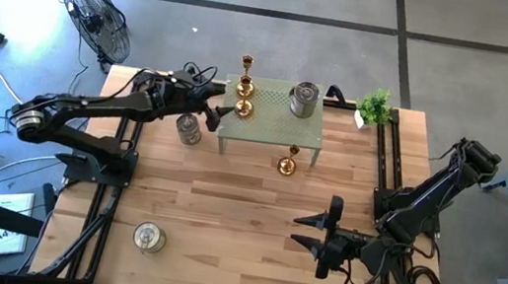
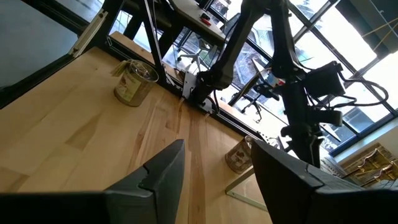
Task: Pick & Place candle stick holders
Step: Put the top silver scented candle on the shelf aligned with the other silver scented candle
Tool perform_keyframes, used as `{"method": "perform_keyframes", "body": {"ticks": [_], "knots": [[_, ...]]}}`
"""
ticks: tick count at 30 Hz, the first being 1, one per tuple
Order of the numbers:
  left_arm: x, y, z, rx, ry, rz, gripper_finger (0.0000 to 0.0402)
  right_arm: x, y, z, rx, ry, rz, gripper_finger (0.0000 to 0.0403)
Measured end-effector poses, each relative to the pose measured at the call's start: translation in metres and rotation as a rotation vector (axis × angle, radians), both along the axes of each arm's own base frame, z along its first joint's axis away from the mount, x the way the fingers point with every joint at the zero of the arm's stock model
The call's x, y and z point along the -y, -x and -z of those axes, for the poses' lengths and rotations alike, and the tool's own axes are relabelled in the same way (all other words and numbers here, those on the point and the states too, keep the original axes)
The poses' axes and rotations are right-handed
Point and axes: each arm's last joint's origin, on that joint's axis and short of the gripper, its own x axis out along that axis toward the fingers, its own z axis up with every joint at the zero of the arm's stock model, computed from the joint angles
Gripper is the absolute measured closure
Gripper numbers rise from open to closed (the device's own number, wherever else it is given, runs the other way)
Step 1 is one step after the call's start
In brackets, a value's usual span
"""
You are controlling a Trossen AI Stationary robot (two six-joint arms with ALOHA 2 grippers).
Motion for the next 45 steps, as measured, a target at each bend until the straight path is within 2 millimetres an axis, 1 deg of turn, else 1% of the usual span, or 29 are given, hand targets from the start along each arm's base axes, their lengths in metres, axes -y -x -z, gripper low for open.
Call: {"method": "perform_keyframes", "body": {"ticks": [9,20,36,45], "knots": [[0.014,0.023,-0.005,-0.105,0.065,0.000,0.0088,0.000,0.000,0.000,0.000,0.000,0.000,0.0222],[0.027,0.044,0.000,-0.249,0.153,-0.003,0.0088,0.000,0.000,0.000,0.000,0.000,0.000,0.0222],[0.032,0.052,0.008,-0.351,0.224,-0.006,0.0088,0.000,0.000,0.000,0.000,-0.001,-0.004,0.0222],[0.035,0.054,0.012,-0.384,0.271,0.031,0.0088,0.000,0.000,0.000,0.000,-0.005,-0.004,0.0222]]}}
